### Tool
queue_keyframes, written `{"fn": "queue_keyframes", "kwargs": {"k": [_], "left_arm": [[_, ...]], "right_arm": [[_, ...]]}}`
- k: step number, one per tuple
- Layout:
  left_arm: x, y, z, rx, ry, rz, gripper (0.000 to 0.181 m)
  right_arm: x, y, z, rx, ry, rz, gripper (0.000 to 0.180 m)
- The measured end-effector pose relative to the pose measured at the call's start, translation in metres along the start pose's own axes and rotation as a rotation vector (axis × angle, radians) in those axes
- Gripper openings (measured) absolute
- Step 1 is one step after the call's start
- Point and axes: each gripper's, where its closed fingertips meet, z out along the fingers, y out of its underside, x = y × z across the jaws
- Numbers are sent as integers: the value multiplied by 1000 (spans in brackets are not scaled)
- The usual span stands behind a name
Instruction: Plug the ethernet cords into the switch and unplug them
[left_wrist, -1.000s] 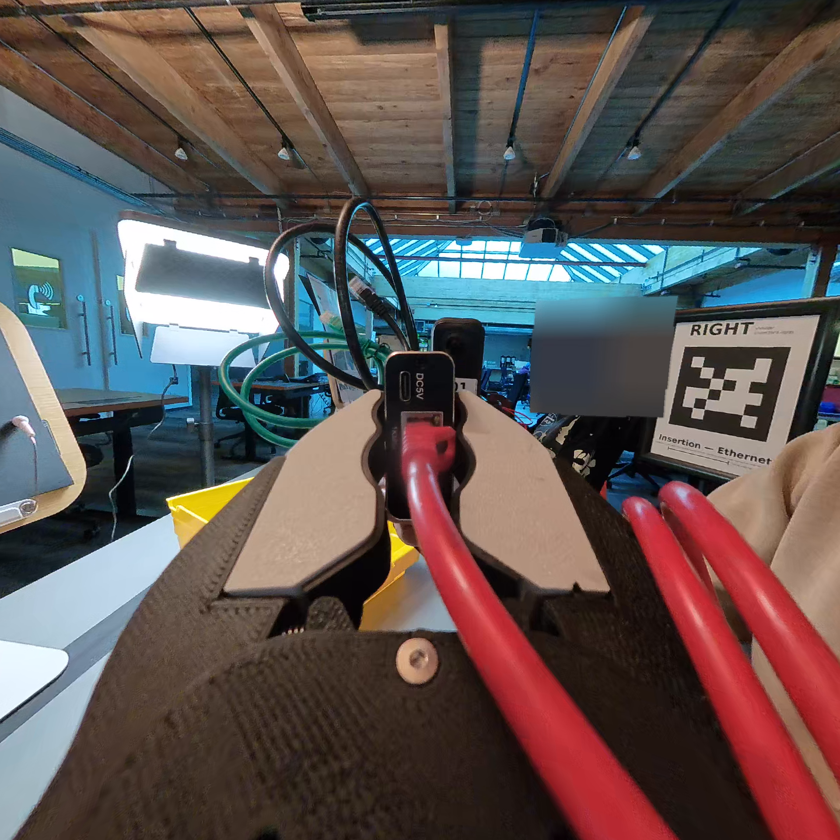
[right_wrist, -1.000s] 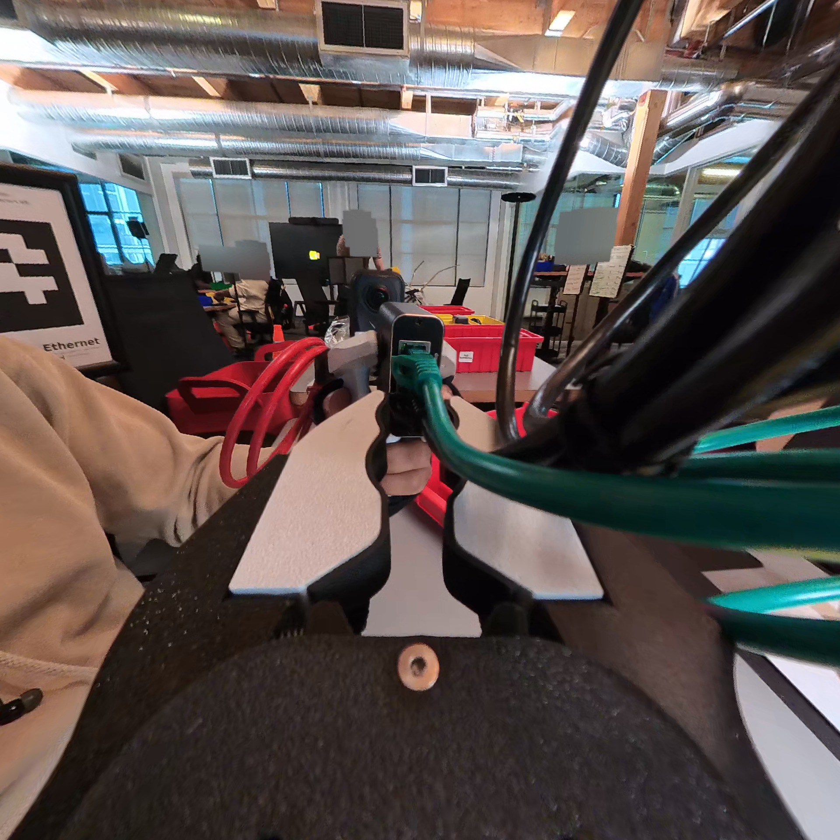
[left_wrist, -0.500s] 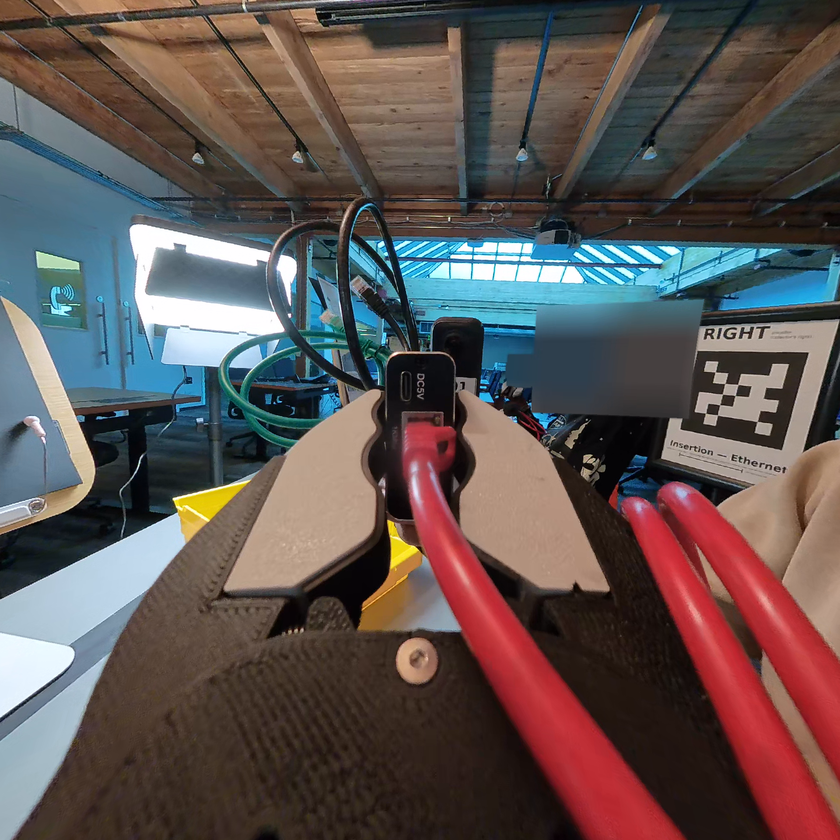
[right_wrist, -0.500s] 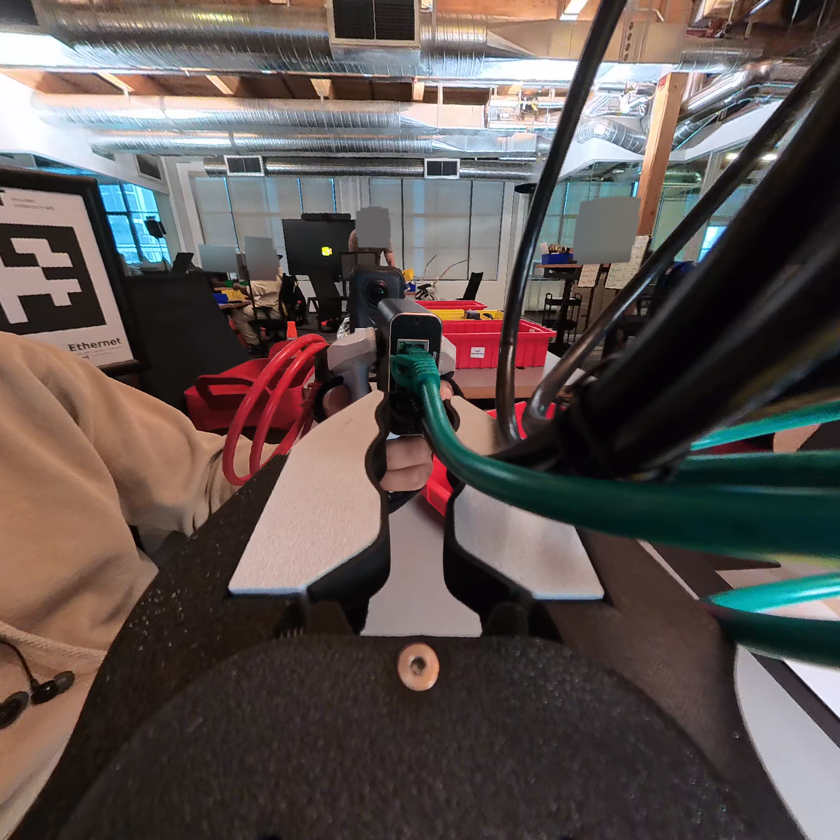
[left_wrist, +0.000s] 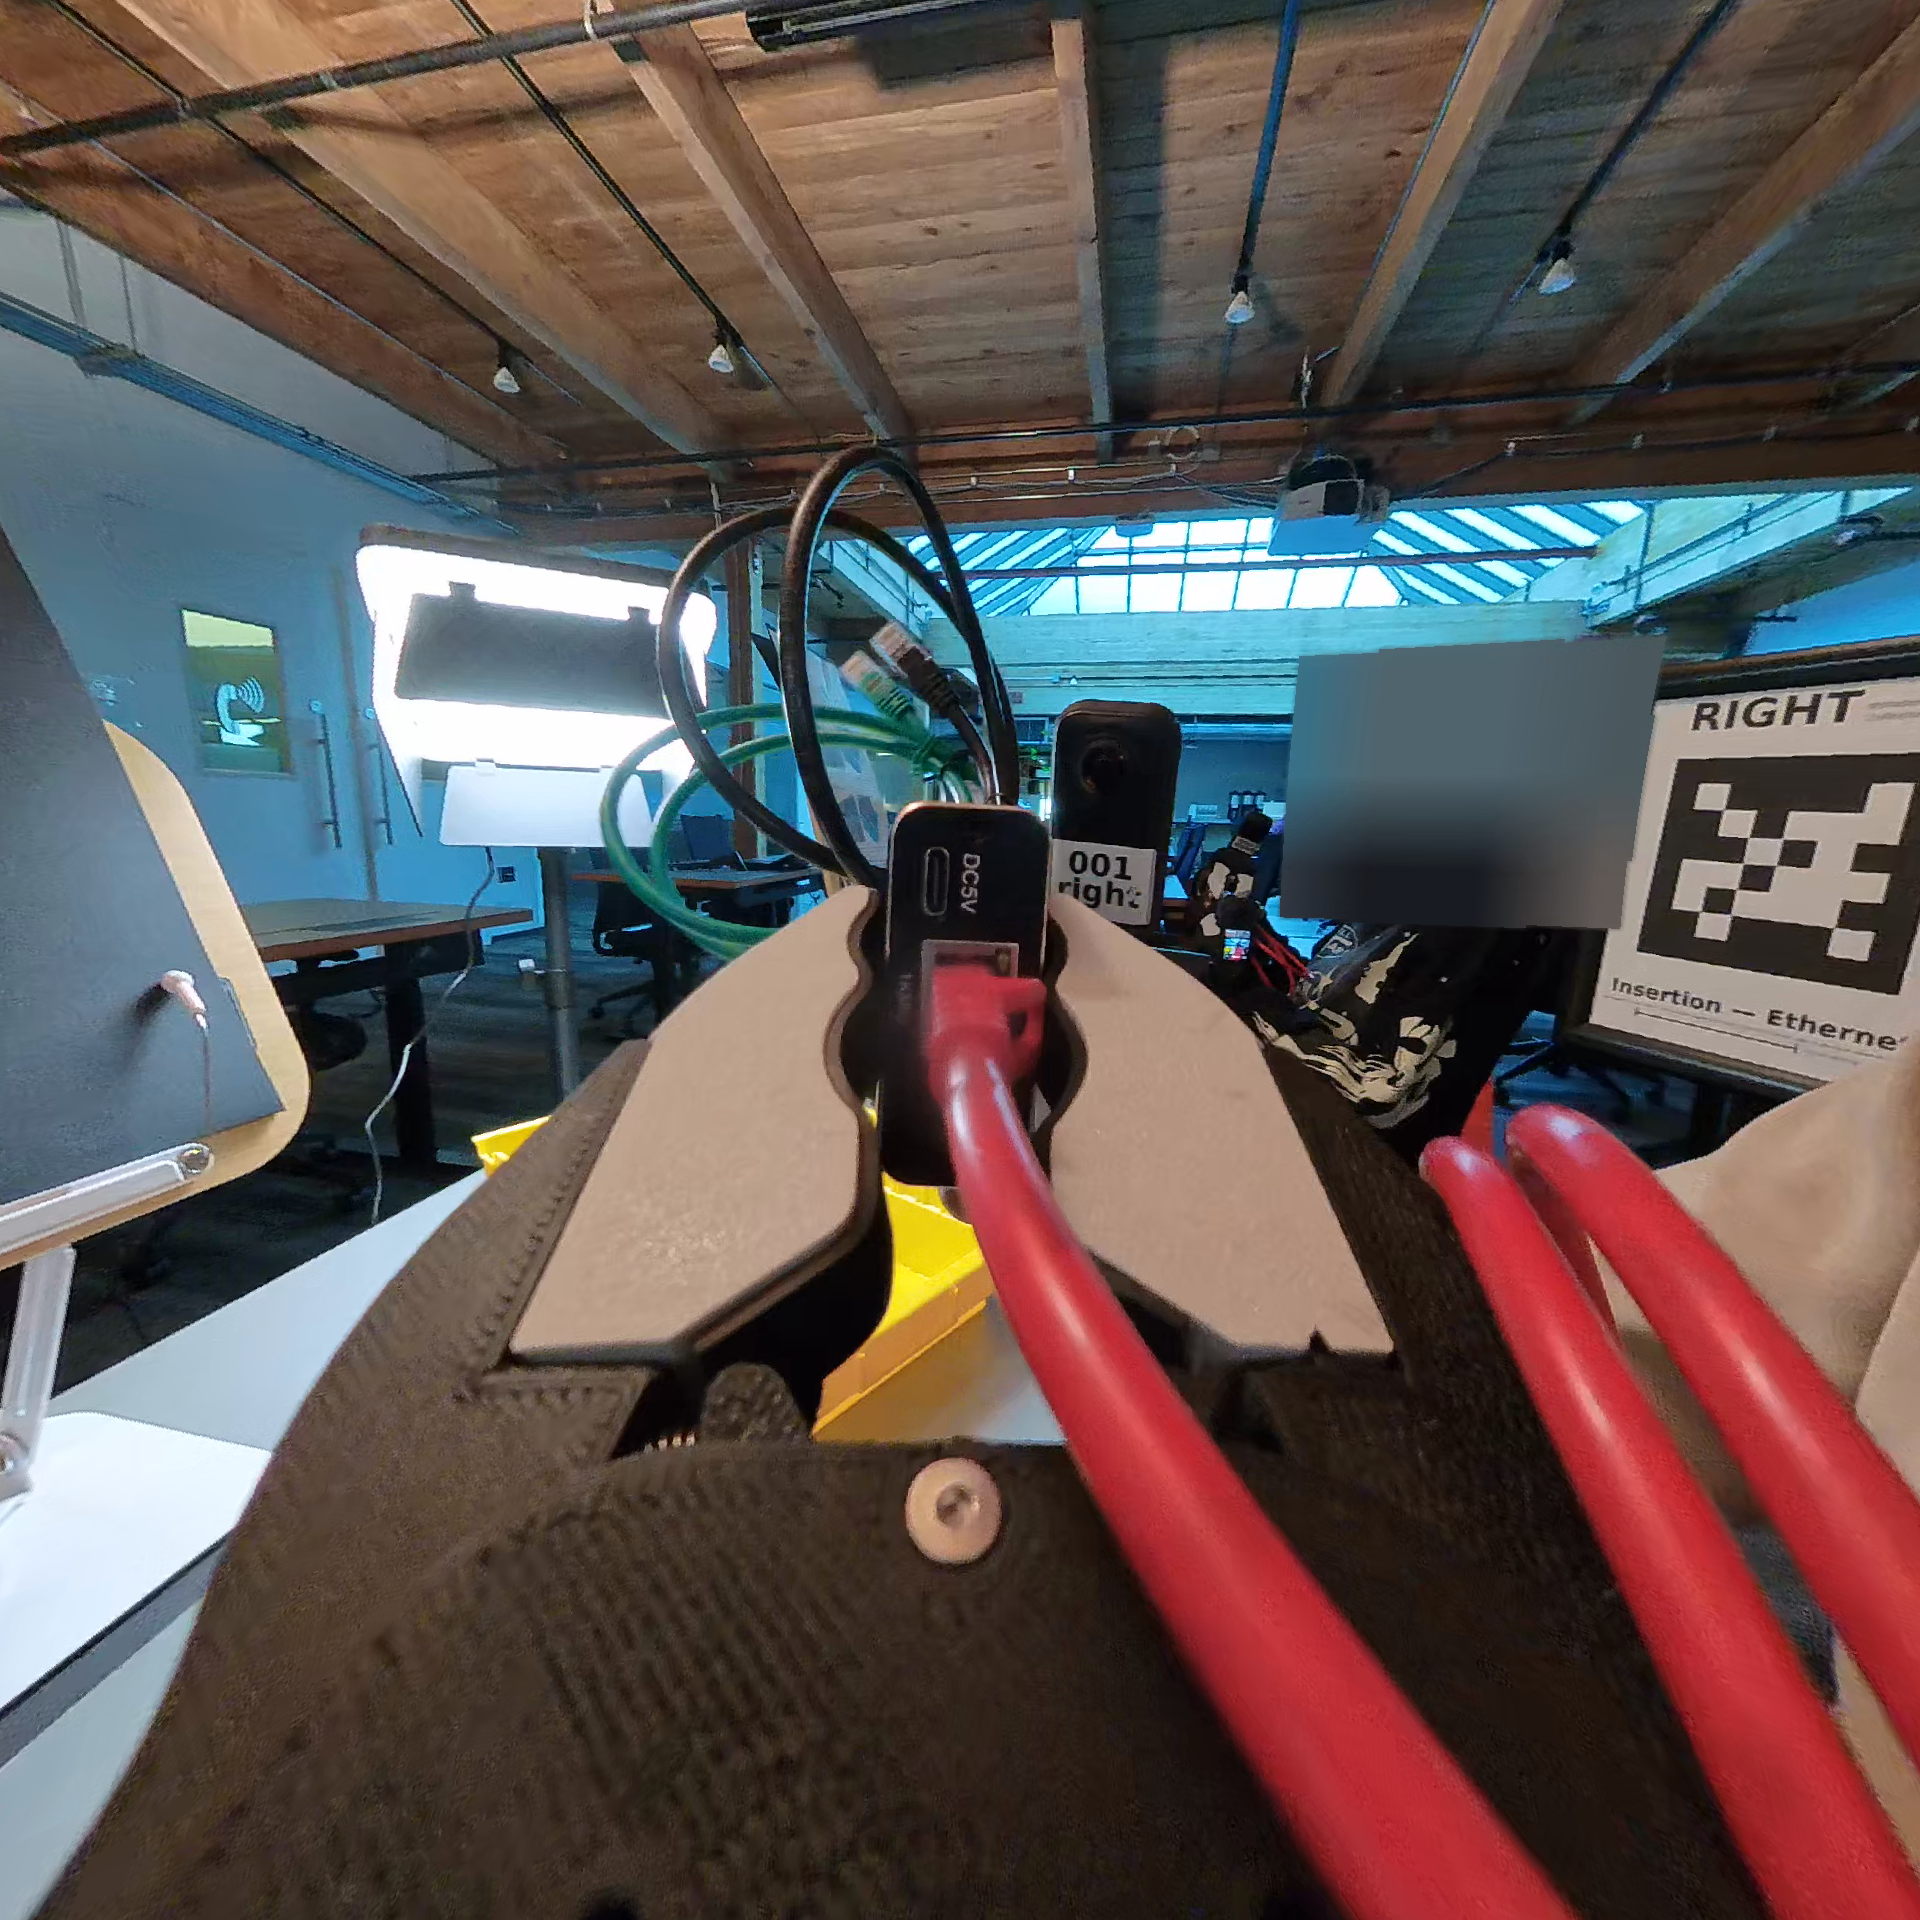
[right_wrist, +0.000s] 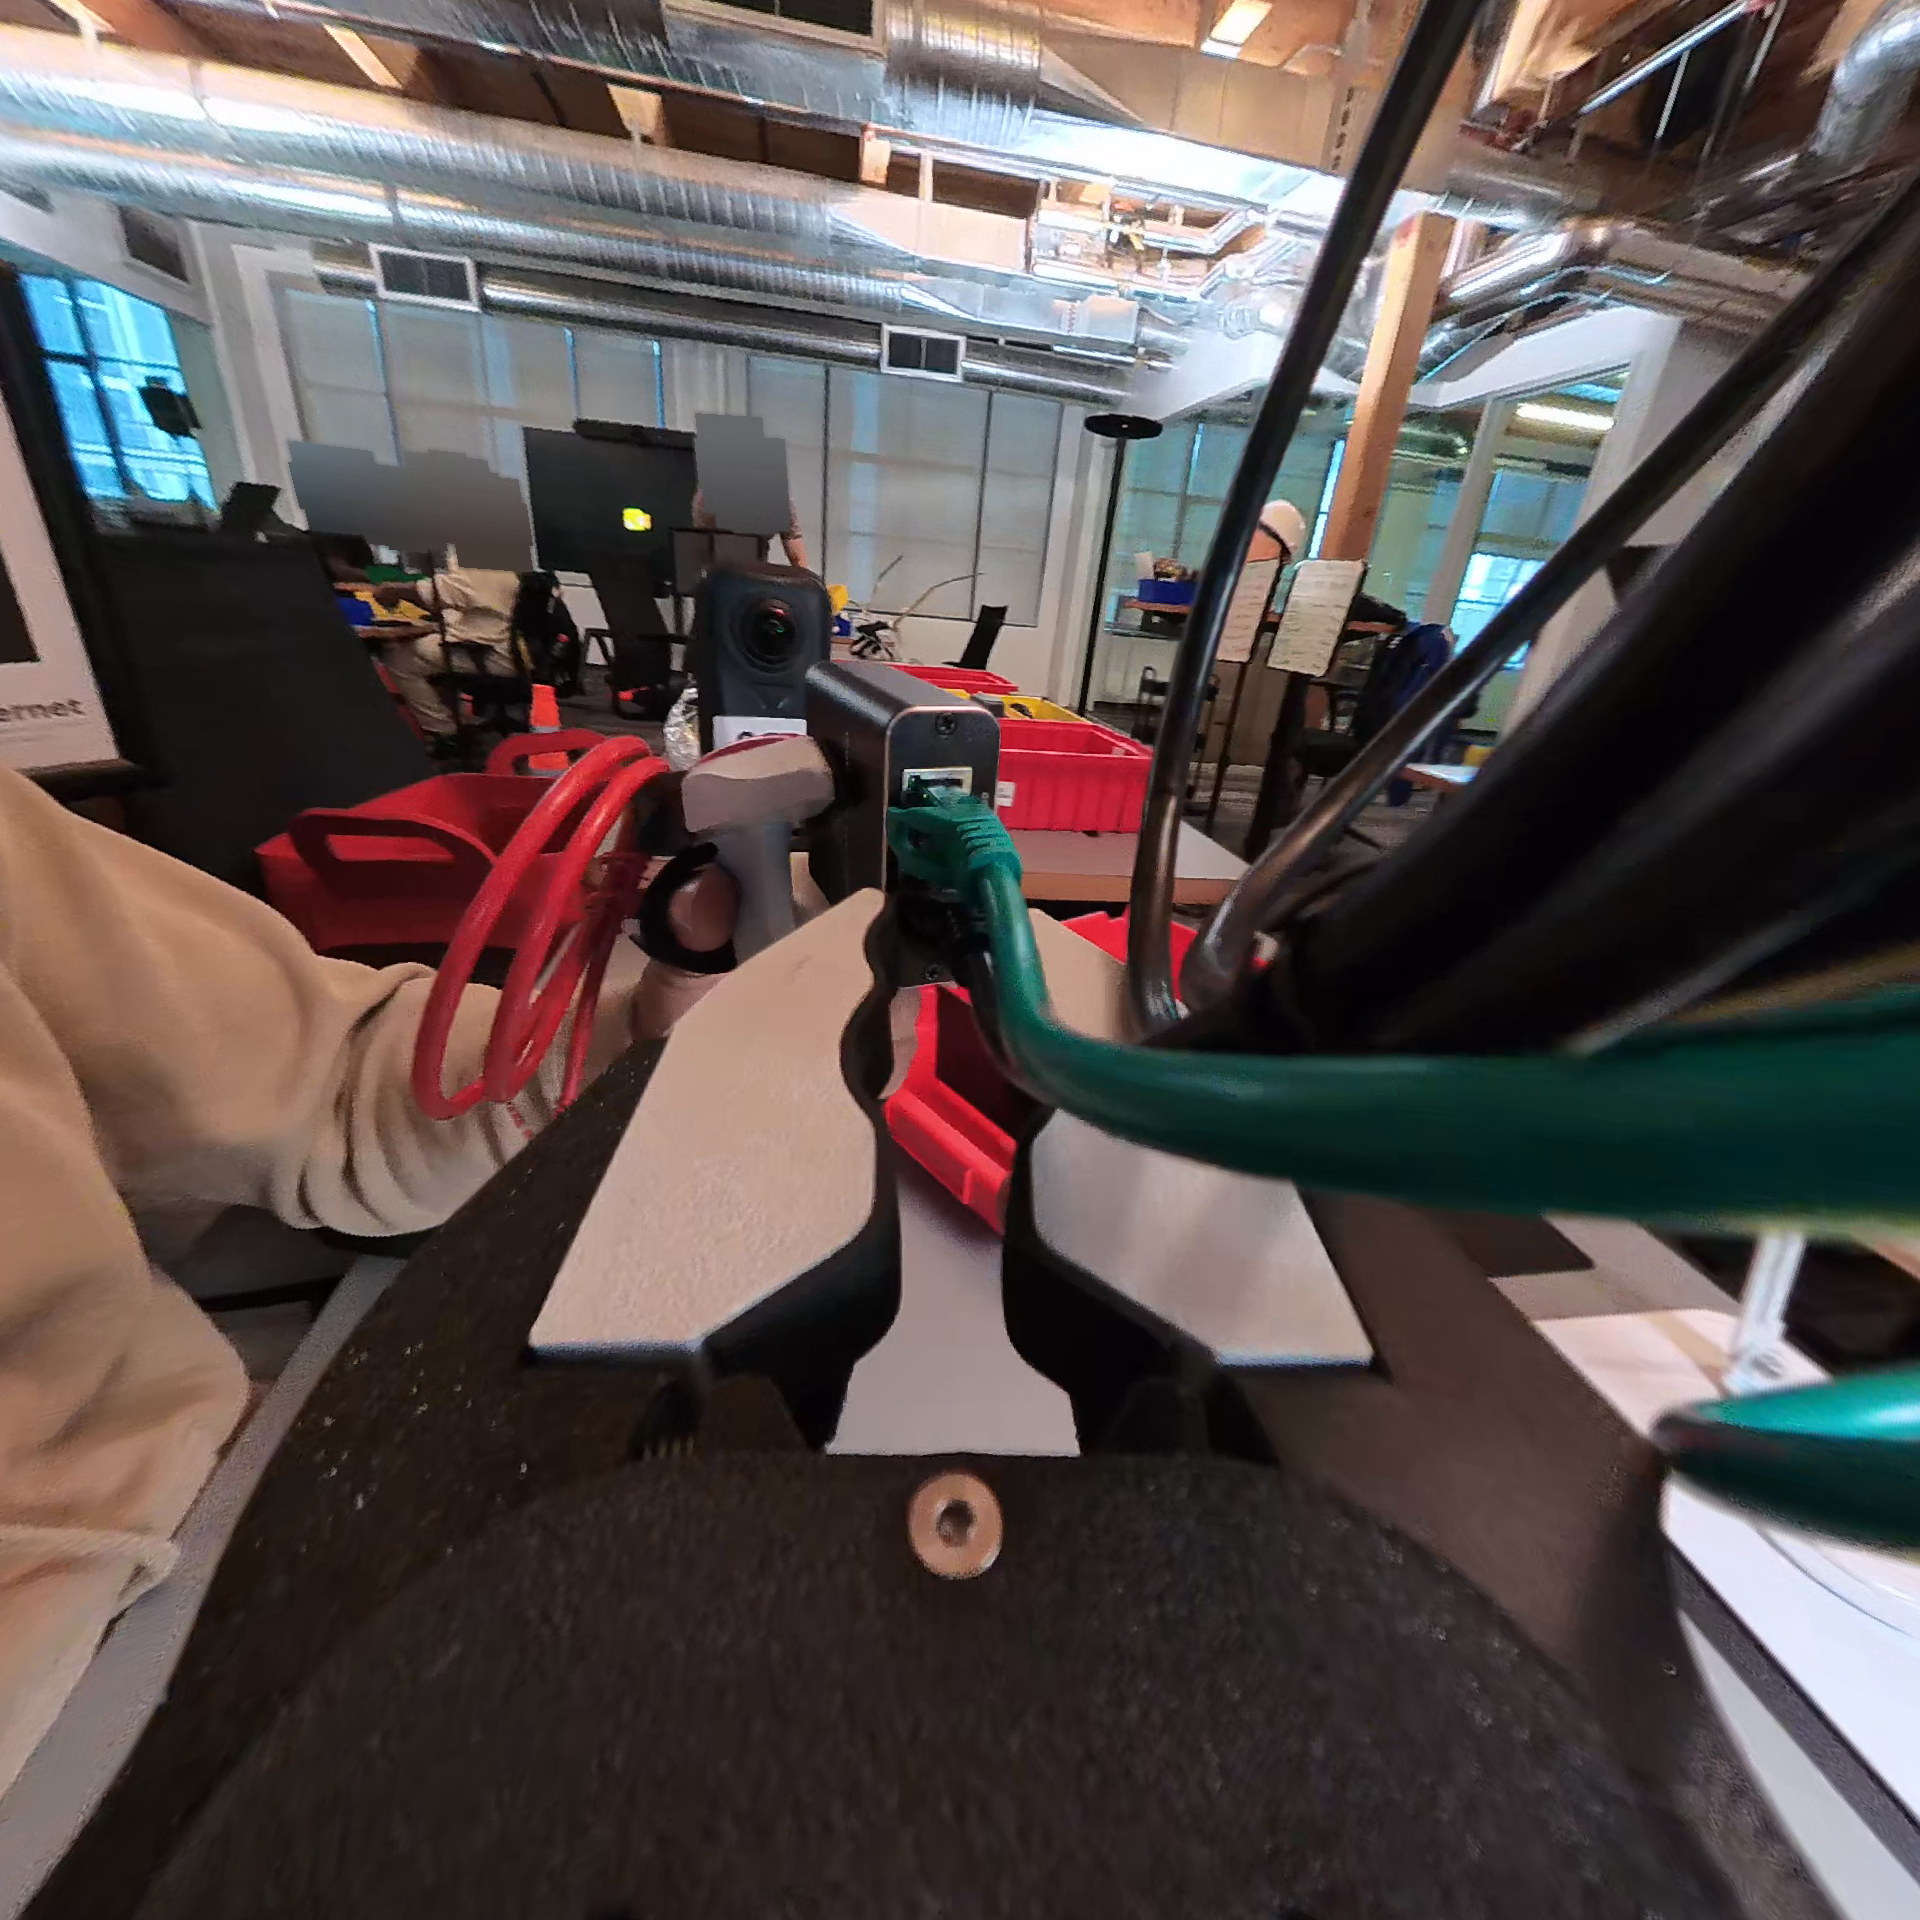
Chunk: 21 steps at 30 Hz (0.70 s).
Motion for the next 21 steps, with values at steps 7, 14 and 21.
{"fn": "queue_keyframes", "kwargs": {"k": [7, 14, 21], "left_arm": [[1, -5, -2, 18, -11, 44, 27], [2, -6, -2, -3, 20, 4, 26], [5, -8, 1, -9, -37, 145, 25]], "right_arm": [[-2, -4, 3, 14, 50, -45, 18], [-1, -4, 3, 23, 24, -9, 16], [-1, -6, 0, -3, 16, -43, 16]]}}
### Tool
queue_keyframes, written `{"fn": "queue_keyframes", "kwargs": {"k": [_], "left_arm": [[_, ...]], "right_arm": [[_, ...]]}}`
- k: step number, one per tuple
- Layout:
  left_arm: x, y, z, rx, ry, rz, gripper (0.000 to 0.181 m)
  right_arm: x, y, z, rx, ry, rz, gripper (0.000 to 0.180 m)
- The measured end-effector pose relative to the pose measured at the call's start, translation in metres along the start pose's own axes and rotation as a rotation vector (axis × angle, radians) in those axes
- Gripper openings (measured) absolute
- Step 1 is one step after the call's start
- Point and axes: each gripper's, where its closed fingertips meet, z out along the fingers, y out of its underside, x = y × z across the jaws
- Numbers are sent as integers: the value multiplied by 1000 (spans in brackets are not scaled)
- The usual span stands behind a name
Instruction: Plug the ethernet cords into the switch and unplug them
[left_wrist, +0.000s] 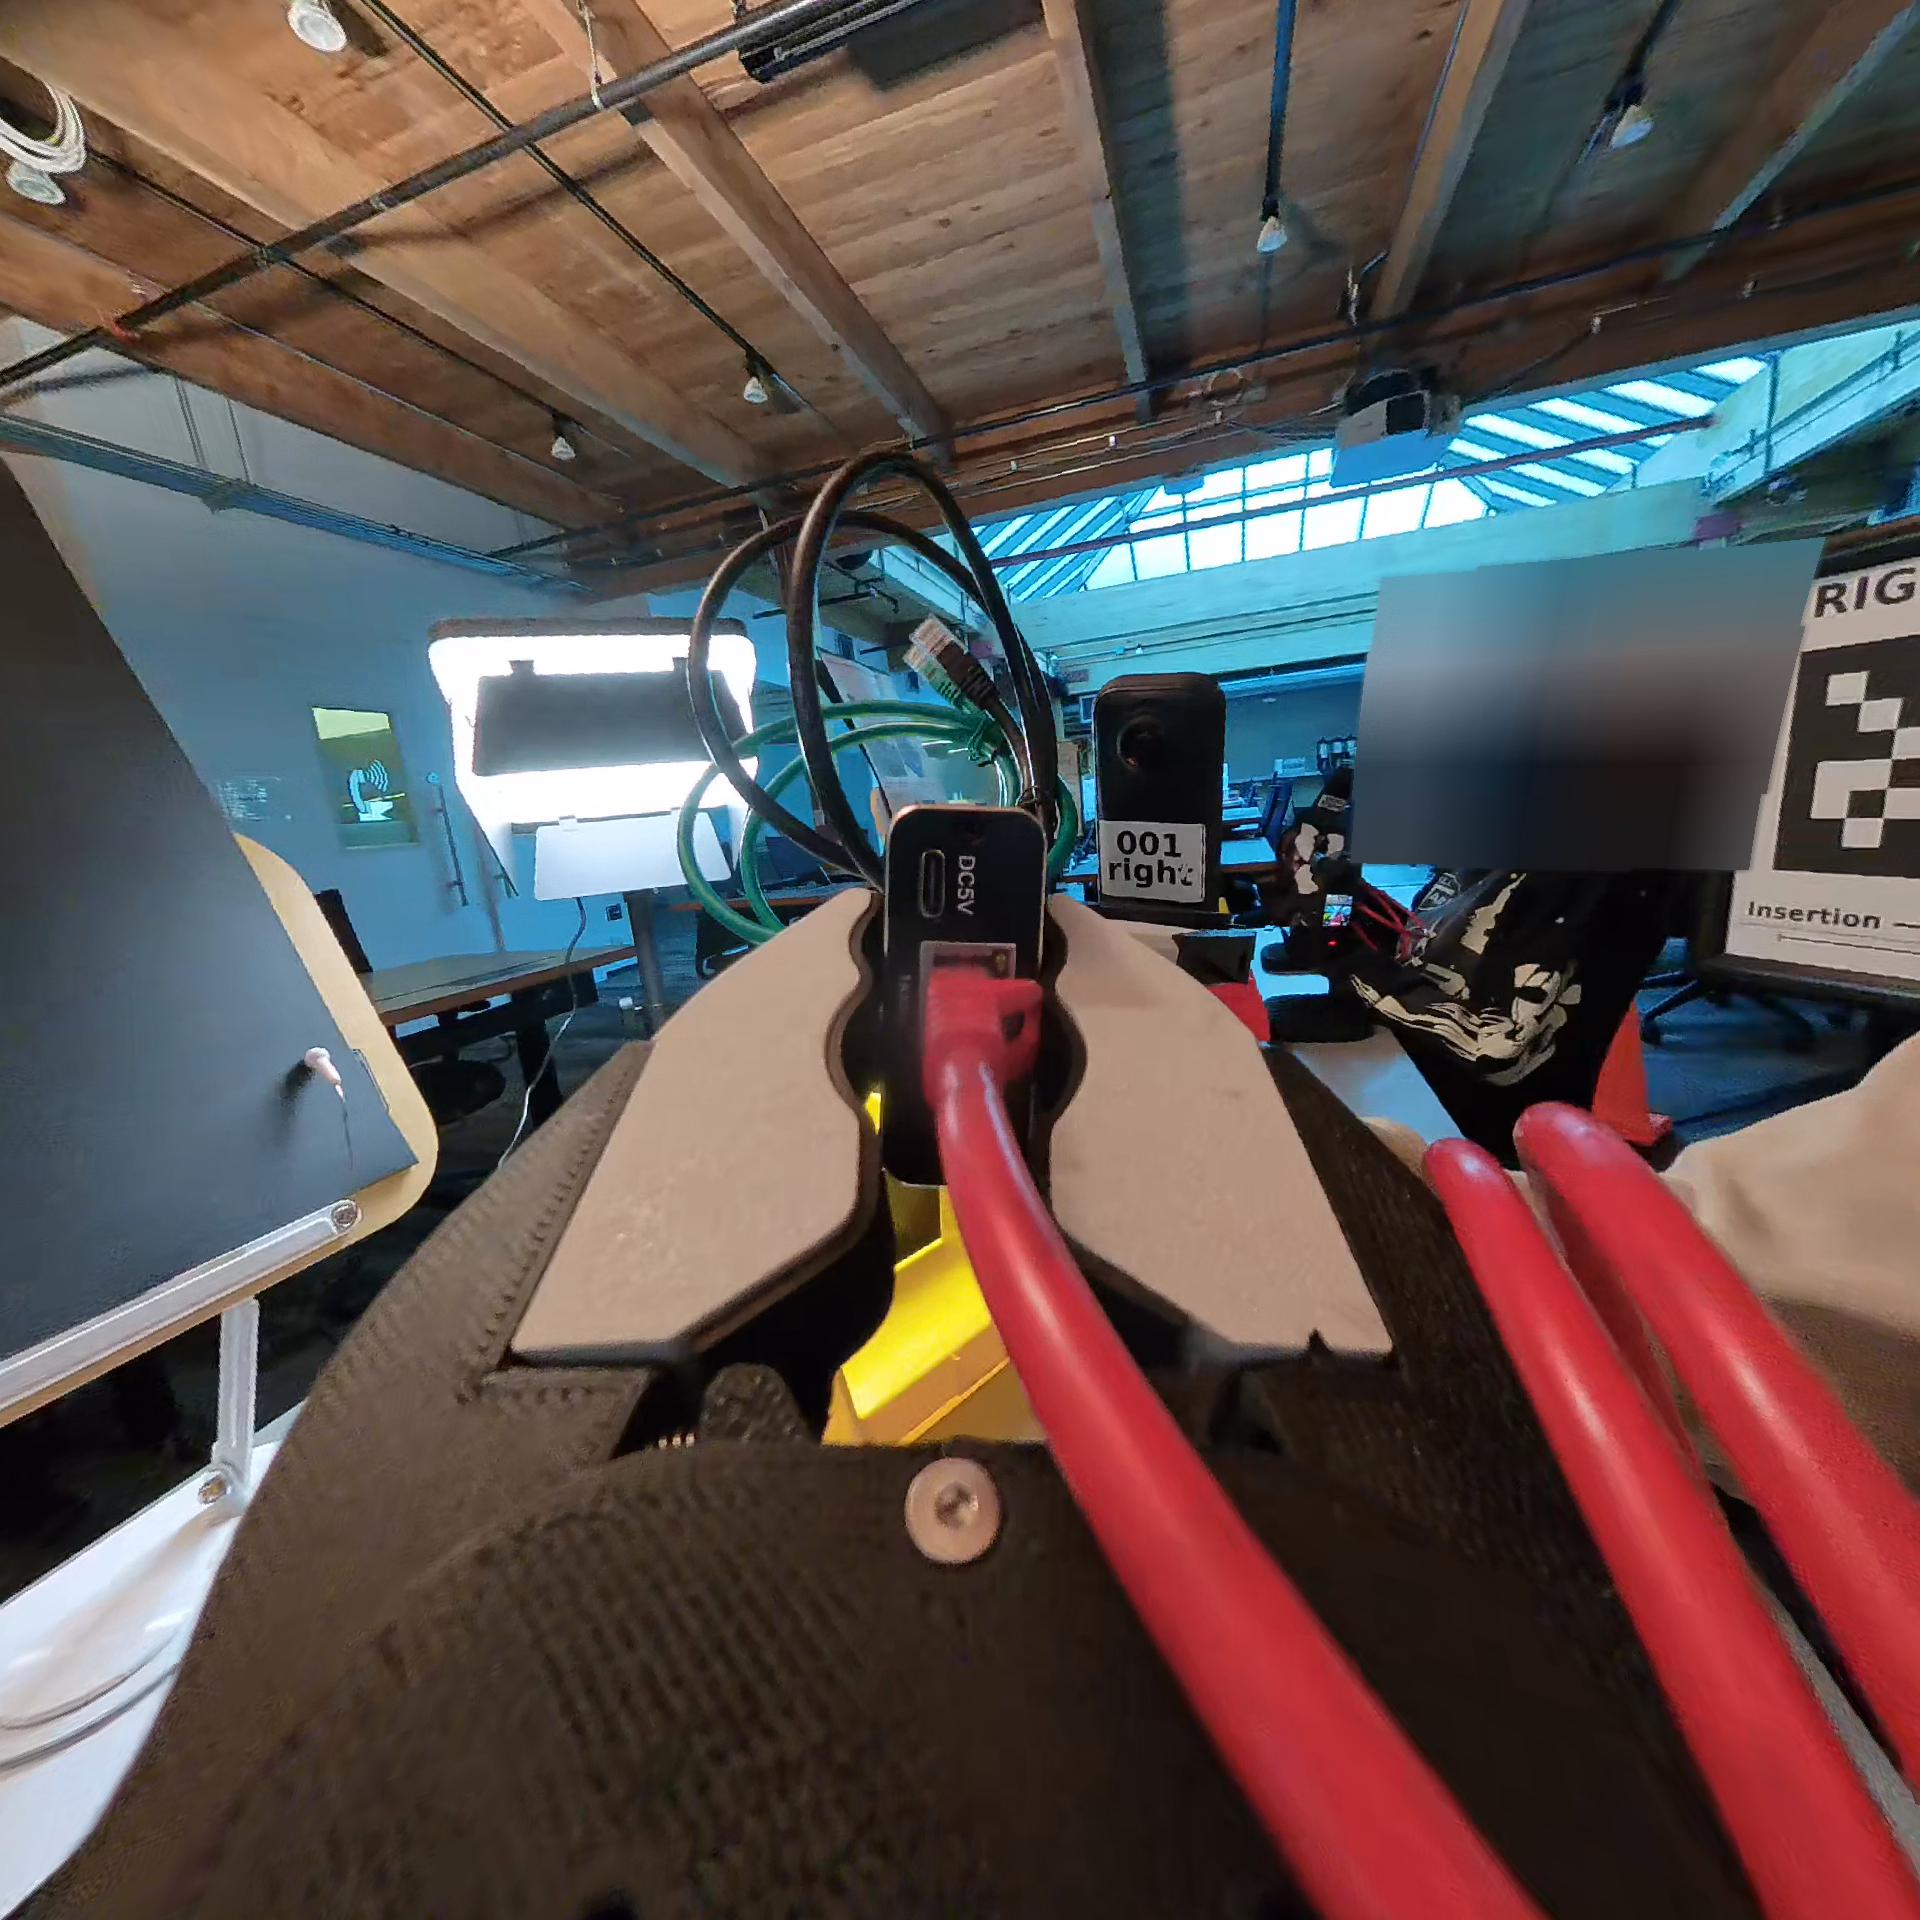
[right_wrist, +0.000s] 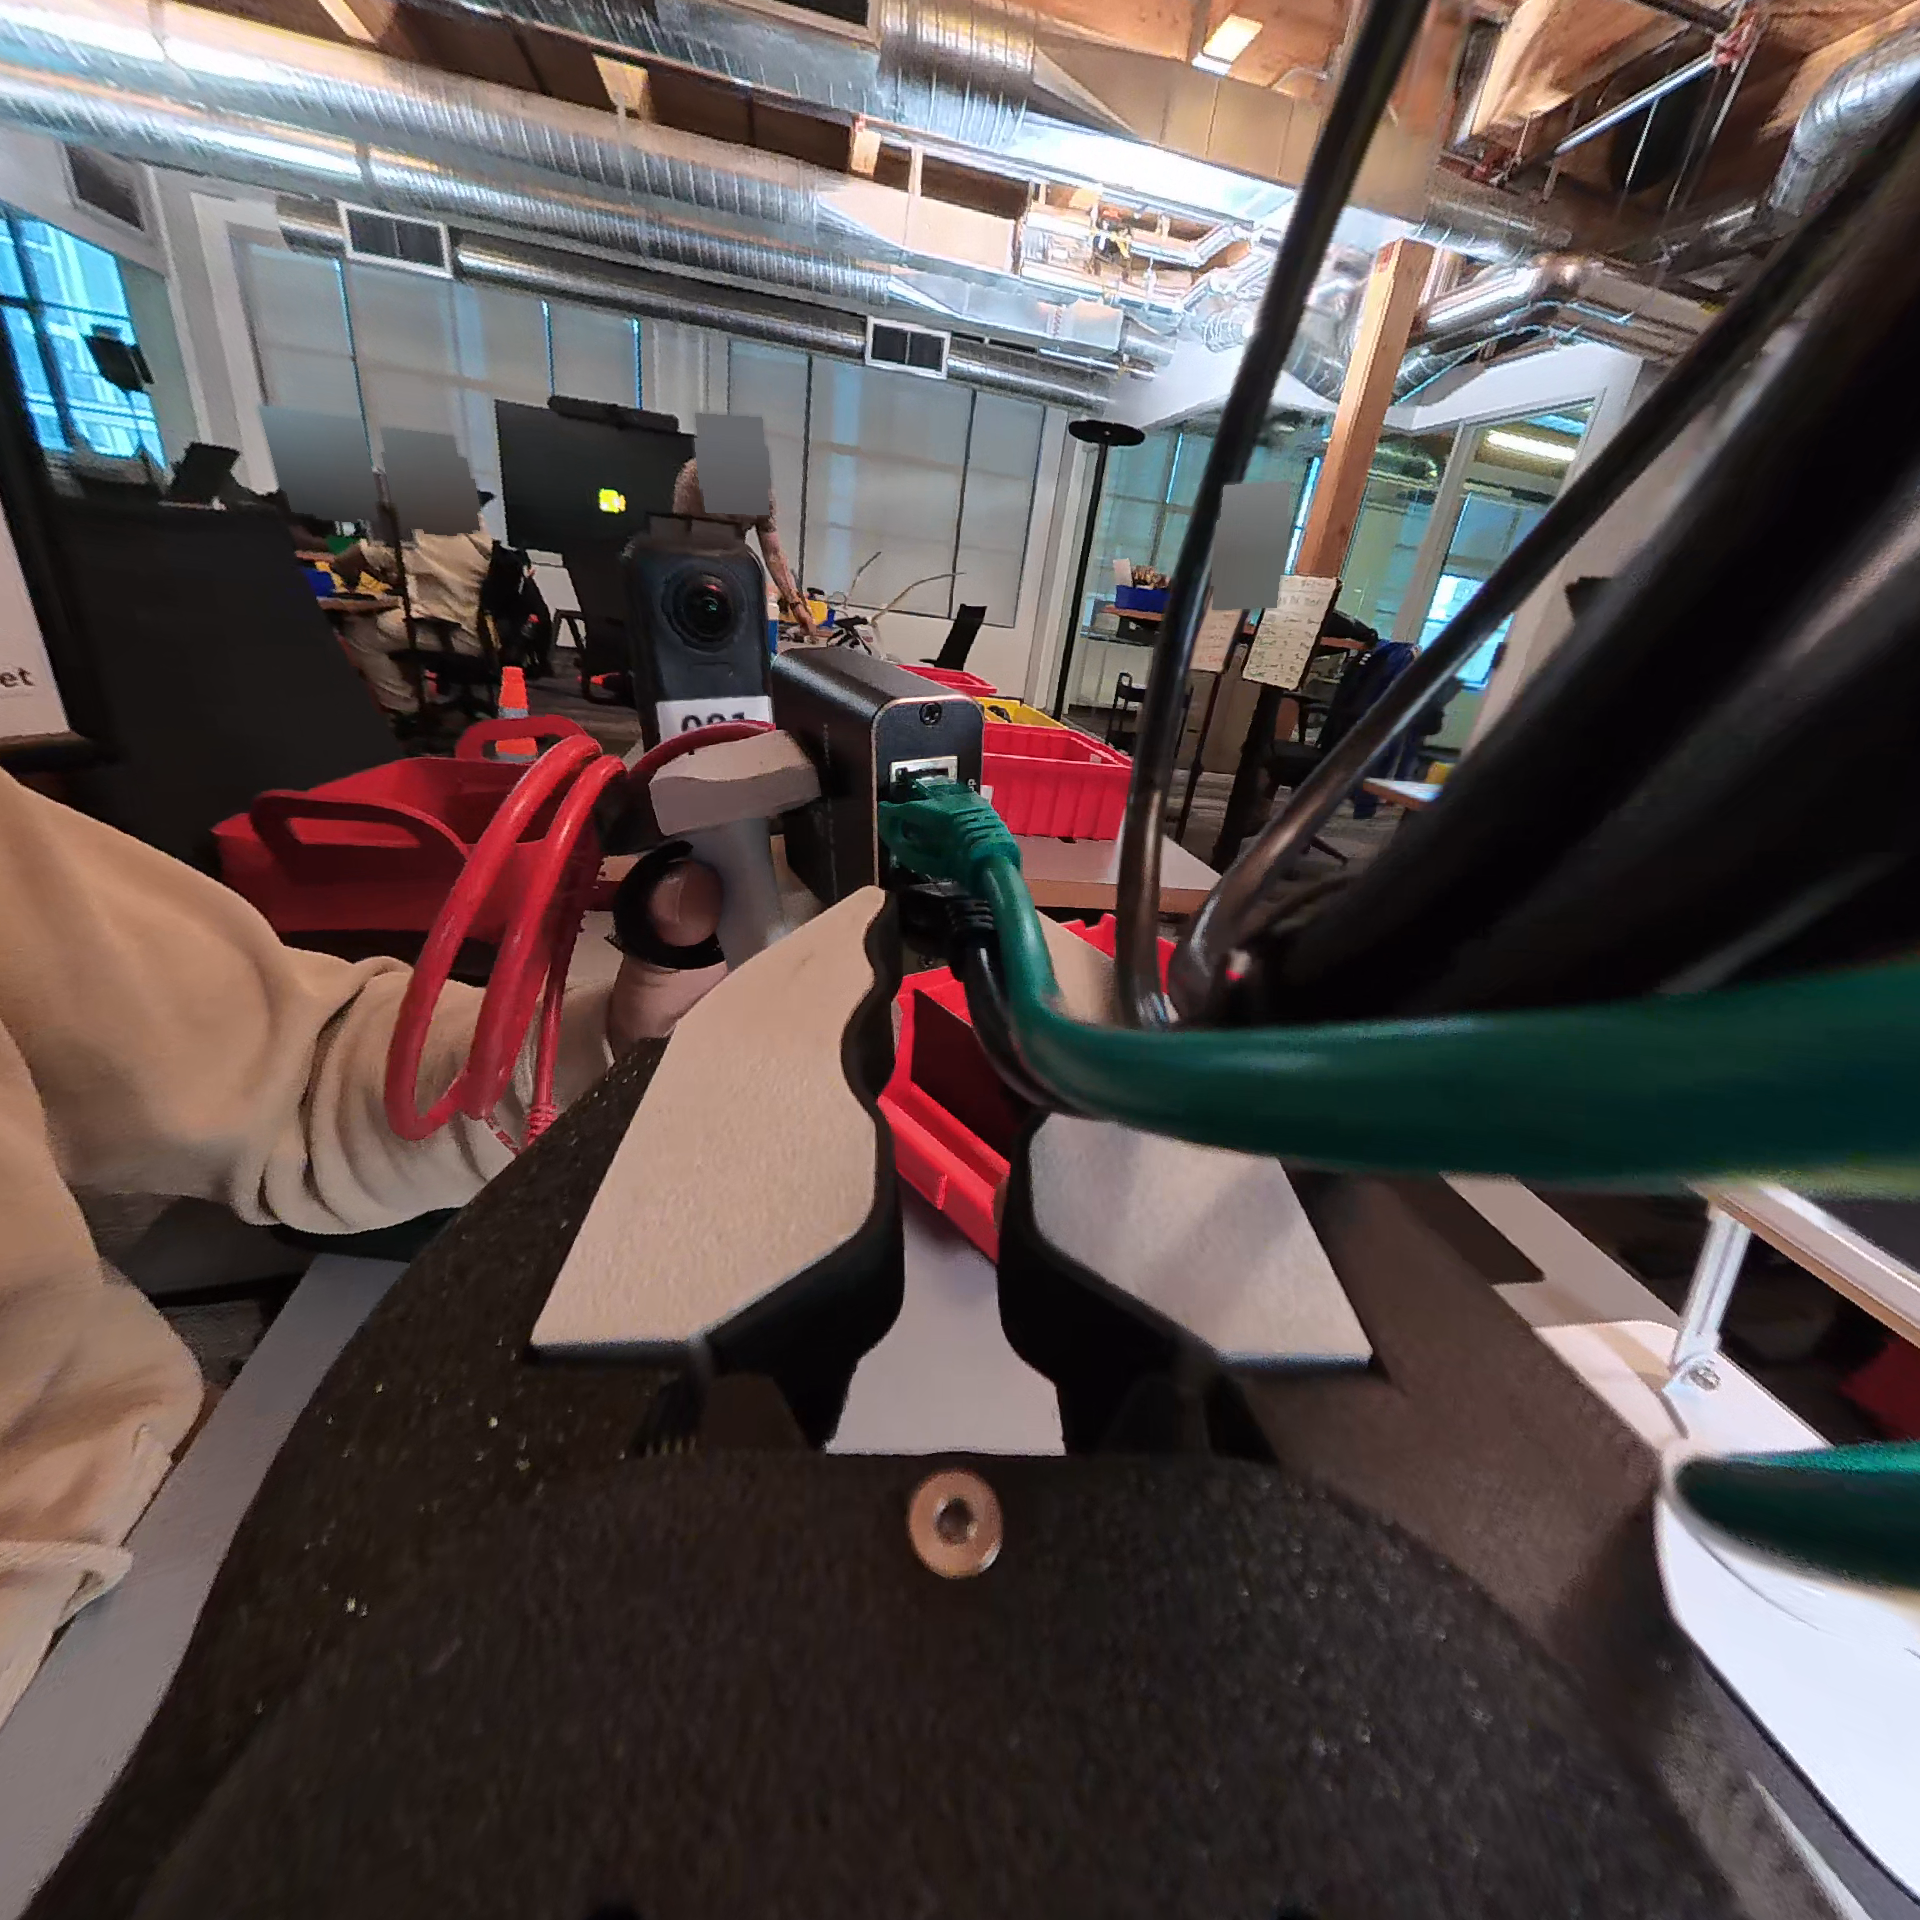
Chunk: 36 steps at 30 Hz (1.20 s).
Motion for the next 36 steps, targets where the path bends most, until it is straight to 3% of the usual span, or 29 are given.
{"fn": "queue_keyframes", "kwargs": {"k": [10, 25, 29, 32, 33, 36], "left_arm": [[-1, -3, 4, 27, 18, -106, 25], [0, -17, -4, 100, -27, -72, 26], [1, -18, -3, 65, -11, -50, 26], [-3, -50, -22, 207, 32, -104, 26], [-8, -63, -29, 219, 9, -110, 26], [-18, -67, -32, 134, -40, -57, 26]], "right_arm": [[-2, -5, -4, 1, -46, 42, 15], [-3, -18, 7, 119, 152, 22, 18], [-3, -18, 6, 129, 133, 28, 18], [46, -21, -30, 197, 348, 65, 11], [44, -23, -36, 214, 277, 112, 11], [0, -13, 3, 81, 140, -19, 12]]}}
